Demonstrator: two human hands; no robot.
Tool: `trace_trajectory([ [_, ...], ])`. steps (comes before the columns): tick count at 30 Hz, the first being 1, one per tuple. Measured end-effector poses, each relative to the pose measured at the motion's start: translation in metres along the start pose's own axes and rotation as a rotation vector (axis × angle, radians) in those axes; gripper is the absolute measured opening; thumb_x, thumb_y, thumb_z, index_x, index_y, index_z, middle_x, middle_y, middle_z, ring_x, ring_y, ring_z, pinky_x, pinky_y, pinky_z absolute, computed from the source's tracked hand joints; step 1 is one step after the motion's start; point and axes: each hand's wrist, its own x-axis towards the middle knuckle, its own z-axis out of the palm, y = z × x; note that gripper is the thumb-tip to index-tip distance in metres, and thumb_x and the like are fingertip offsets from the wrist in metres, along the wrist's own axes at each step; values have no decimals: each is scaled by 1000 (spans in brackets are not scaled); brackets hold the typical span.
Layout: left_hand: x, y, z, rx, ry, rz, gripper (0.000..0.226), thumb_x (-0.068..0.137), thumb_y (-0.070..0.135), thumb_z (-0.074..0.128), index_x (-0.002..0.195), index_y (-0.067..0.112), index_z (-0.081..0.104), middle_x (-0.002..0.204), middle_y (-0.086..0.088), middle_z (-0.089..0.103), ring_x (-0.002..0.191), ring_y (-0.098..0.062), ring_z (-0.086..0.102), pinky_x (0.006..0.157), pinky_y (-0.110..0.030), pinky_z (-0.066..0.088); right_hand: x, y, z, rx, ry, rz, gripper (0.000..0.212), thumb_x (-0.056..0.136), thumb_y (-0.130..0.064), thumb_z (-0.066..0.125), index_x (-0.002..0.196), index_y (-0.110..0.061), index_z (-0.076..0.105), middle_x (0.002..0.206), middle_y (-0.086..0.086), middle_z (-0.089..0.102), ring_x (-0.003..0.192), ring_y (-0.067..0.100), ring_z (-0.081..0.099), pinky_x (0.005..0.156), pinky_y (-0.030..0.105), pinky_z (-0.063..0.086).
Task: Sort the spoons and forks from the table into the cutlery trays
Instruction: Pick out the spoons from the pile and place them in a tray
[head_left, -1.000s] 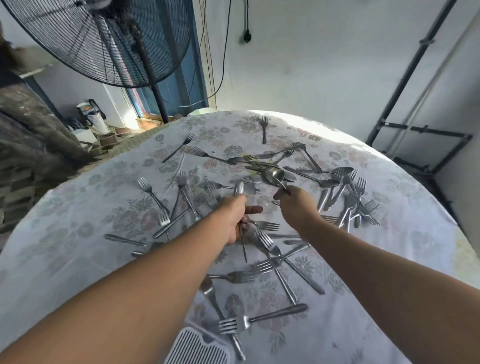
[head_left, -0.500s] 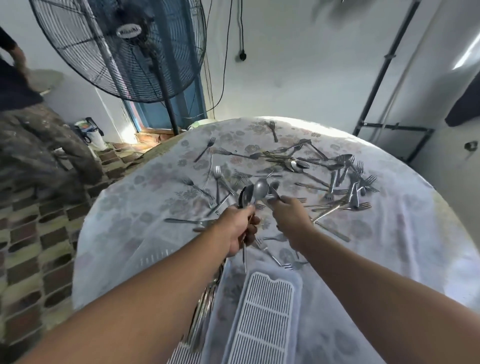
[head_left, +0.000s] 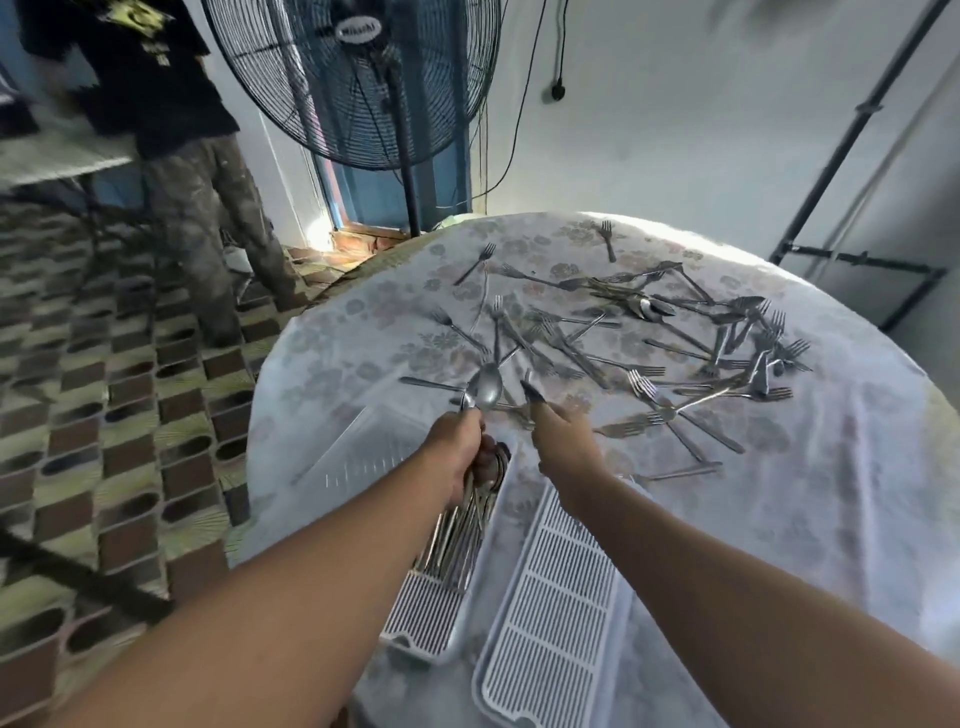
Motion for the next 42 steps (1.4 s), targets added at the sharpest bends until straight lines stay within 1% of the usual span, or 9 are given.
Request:
trace_trajectory([
  [4, -6, -6, -20, 82, -13, 20, 18, 108, 18, 43, 103, 7, 58, 64, -6, 55, 47, -18, 47, 41, -21, 38, -24, 4, 20, -30, 40, 20, 26, 97, -23, 45, 81, -12, 62, 52, -9, 45, 57, 15, 41, 57, 33, 32],
  [9, 7, -28, -42, 314, 65, 93, 24, 95, 24, 67, 114, 10, 69, 99, -8, 71, 88, -27, 66, 79, -35, 55, -50, 14, 58, -137, 48, -3, 28, 94, -11, 49, 77, -14, 70, 62, -1, 62, 59, 15, 50, 58, 30, 37],
  [13, 10, -34, -54, 536, 140, 106, 31, 96, 21, 65, 124, 7, 65, 109, -11, 71, 93, -28, 66, 76, -31, 48, -63, 30, 80, -215, 69, 82, 28, 97, -10, 45, 74, -14, 61, 59, -1, 54, 48, 13, 43, 43, 22, 32],
  [18, 17, -32, -59, 666, 136, 59, 25, 93, 13, 64, 117, 5, 64, 103, -11, 68, 92, -30, 66, 72, -31, 50, -67, 36, 90, -277, 93, 113, 27, 93, -4, 41, 91, -11, 66, 73, 3, 63, 60, 18, 53, 52, 30, 42],
  [22, 26, -33, -58, 759, 125, 81, 31, 91, 29, 69, 115, 8, 69, 111, -11, 72, 100, -30, 69, 78, -32, 53, -55, 32, 90, -408, 78, 130, 24, 88, -7, 45, 89, -8, 70, 80, 10, 70, 68, 23, 60, 61, 40, 54],
  [29, 26, -22, -53, 798, 117, 117, 43, 101, 21, 50, 138, 2, 36, 141, -20, 55, 125, -38, 58, 95, -40, 46, -41, 18, 86, -676, -15, 141, 26, 98, -13, 45, 97, 0, 68, 91, 16, 65, 84, 31, 62, 83, 40, 57],
  [35, 34, -23, -63, 852, 138, 208, 29, 101, 28, 53, 122, 9, 60, 126, -14, 65, 117, -35, 60, 89, -36, 47, -42, 6, 89, -979, -48, -30, 25, 96, -5, 46, 103, 1, 68, 101, 16, 68, 98, 37, 67, 78, 36, 46],
  [38, 32, -23, -62, 993, 230, 173, 31, 98, 44, 58, 118, 24, 69, 136, -10, 50, 129, -36, 40, 106, -43, 36, -37, 7, 90, -925, -58, -4, 27, 99, -8, 43, 106, 1, 68, 101, 16, 68, 94, 34, 65, 81, 37, 48],
  [42, 40, -21, -73, 1105, 244, 184, 30, 93, 56, 64, 113, 36, 74, 138, -8, 38, 125, -37, 34, 109, -46, 31, -22, 16, 85, -771, 67, 2, 17, 97, -19, 51, 104, -7, 59, 95, 10, 66, 89, 33, 64, 79, 38, 54],
])
